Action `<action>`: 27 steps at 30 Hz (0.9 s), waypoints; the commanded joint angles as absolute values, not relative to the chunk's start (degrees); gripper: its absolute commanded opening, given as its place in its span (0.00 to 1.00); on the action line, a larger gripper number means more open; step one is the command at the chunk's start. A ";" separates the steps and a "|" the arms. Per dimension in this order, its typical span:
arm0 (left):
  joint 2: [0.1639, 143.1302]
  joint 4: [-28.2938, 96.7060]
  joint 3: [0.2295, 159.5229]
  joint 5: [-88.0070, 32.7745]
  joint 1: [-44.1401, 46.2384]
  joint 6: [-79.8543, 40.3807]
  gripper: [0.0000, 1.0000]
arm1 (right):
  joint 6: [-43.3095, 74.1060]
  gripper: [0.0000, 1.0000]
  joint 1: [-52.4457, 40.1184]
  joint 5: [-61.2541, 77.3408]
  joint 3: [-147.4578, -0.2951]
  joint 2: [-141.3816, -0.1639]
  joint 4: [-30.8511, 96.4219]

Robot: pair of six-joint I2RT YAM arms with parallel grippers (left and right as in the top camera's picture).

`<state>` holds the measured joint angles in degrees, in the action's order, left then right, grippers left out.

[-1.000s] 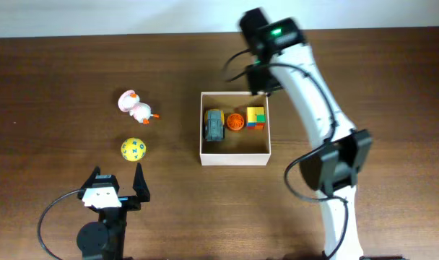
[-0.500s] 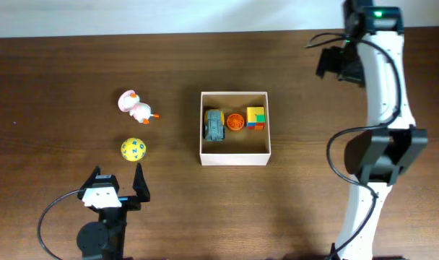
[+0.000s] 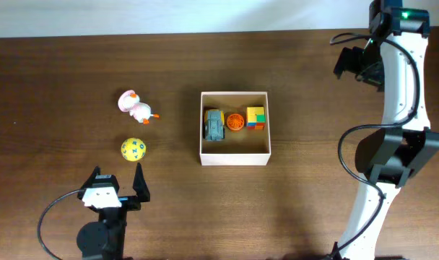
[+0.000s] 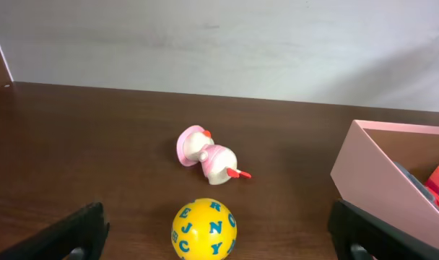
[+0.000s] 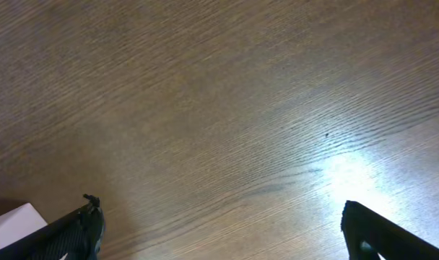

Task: Pack container
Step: 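Withdraw the right gripper up and right to the table edge, then move the left gripper over the pink-hatted white duck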

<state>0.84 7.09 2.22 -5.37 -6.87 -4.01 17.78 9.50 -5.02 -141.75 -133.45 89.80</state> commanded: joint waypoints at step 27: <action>35.51 10.46 30.17 -11.84 -6.98 -1.43 0.99 | 18.11 0.99 9.39 -4.71 -142.56 -131.59 89.80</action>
